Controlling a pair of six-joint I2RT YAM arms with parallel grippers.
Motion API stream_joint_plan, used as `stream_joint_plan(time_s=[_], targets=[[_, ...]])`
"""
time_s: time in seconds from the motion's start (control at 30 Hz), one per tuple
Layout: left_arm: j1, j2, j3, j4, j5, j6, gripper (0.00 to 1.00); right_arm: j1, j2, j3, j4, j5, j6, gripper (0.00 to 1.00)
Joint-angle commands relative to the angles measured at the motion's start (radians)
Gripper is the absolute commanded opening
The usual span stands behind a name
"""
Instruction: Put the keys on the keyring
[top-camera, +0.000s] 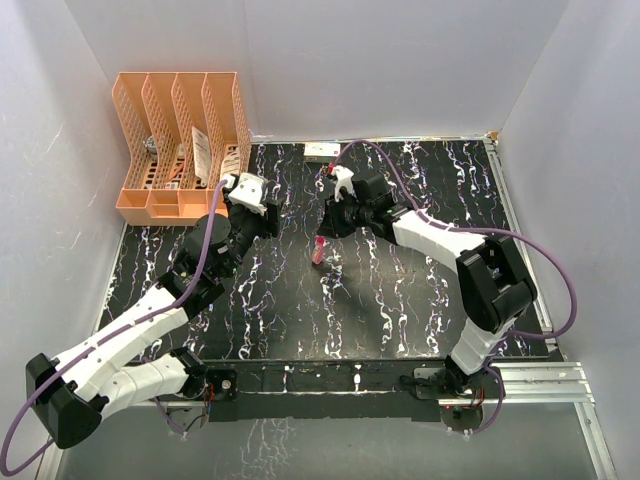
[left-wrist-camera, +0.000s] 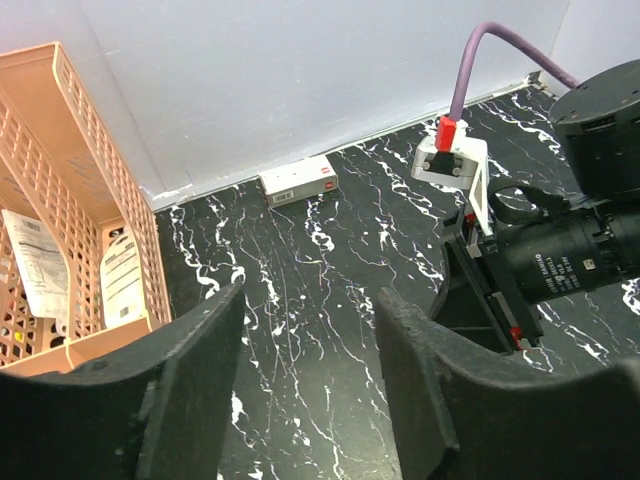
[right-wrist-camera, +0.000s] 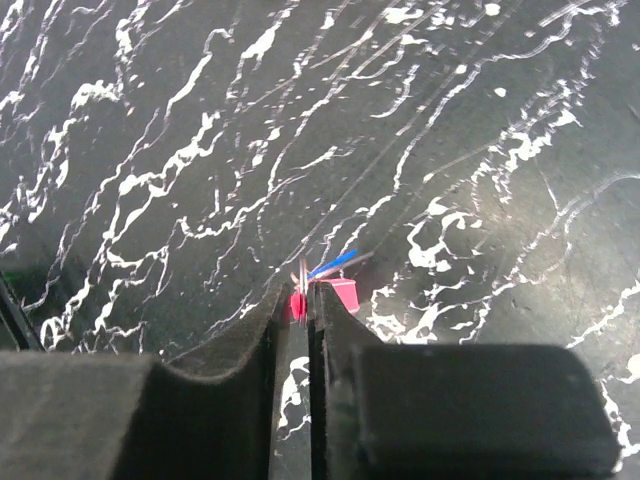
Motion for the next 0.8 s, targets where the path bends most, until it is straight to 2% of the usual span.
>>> stream_joint_plan(time_s=[0.0, 0.07, 0.13, 0.2, 0.27, 0.33, 0.4, 0.5, 0.63, 0.77], targets=[[0.006, -0.023, 0.006, -0.011, -0.017, -0.009, 0.59, -0.028, 0.011, 0.036, 0.056, 0.081, 0.025, 0.22], [0.007, -0.025, 0.007, -0.01, -0.019, -0.02, 0.66, -0.035, -0.006, 0.018, 0.066, 0.132, 0.028, 0.26], [0.007, -0.029, 0.013, -0.012, -0.025, -0.037, 0.69, -0.042, -0.053, -0.02, 0.103, 0.207, 0.042, 0.34], [0.007, -0.032, 0.023, -0.025, -0.024, -0.045, 0.79, -0.047, -0.109, -0.06, 0.14, 0.301, 0.058, 0.38], [0.007, -0.033, 0.026, -0.027, -0.028, -0.047, 0.86, -0.051, -0.181, -0.112, 0.19, 0.405, 0.08, 0.49], [0.007, -0.032, 0.028, -0.02, -0.036, -0.056, 0.89, -0.052, -0.253, -0.178, 0.252, 0.484, 0.101, 0.55], [0.008, -0.032, 0.03, -0.007, -0.07, -0.095, 0.91, -0.052, -0.32, -0.222, 0.283, 0.533, 0.109, 0.66], [0.009, 0.0, 0.077, -0.057, -0.161, -0.201, 0.98, -0.052, -0.408, -0.277, 0.326, 0.585, 0.11, 0.97], [0.009, 0.073, 0.16, -0.134, -0.156, -0.23, 0.99, -0.052, -0.472, -0.303, 0.332, 0.633, 0.135, 0.98], [0.008, 0.097, 0.143, -0.074, -0.139, -0.232, 0.98, -0.051, -0.504, -0.31, 0.305, 0.718, 0.218, 0.98]])
